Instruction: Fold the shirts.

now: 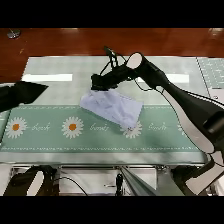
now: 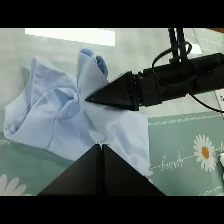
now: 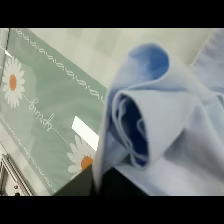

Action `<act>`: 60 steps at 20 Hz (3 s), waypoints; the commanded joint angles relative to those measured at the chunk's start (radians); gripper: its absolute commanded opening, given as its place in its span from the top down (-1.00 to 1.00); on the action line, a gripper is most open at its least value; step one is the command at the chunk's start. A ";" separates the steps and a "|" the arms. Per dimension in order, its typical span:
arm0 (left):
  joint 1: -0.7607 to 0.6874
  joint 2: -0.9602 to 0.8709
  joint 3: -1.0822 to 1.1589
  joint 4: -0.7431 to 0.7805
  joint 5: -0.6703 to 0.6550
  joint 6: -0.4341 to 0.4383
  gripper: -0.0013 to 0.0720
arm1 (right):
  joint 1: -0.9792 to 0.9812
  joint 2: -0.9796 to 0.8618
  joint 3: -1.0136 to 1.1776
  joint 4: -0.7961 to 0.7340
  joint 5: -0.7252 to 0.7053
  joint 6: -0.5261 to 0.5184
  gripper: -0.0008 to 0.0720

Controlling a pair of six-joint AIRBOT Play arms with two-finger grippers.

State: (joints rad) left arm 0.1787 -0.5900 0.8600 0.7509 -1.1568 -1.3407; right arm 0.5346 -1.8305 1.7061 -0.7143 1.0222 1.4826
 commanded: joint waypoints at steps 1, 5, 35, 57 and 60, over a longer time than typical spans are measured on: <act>0.003 0.027 -0.121 -0.003 0.036 0.002 0.90 | 0.013 -0.074 0.052 0.010 0.005 0.024 -0.54; 0.003 0.026 -0.159 -0.002 0.149 0.002 0.90 | -0.097 -0.033 0.111 0.025 0.251 -0.011 -0.76; -0.075 -0.035 -0.320 -0.018 0.135 0.002 0.90 | -0.262 0.312 -0.780 0.259 -0.053 -0.255 0.93; -0.075 -0.035 -0.320 -0.018 0.135 0.002 0.90 | -1.052 0.664 0.165 -0.735 0.835 0.272 0.93; -0.075 -0.035 -0.320 -0.018 0.136 0.003 0.90 | -1.232 0.826 -0.076 -0.784 0.836 0.270 0.93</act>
State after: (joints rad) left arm 0.1040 -0.6247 0.5400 0.7326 -1.0214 -1.3392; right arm -0.5274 -1.1286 1.7927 -1.4033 1.8122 1.7432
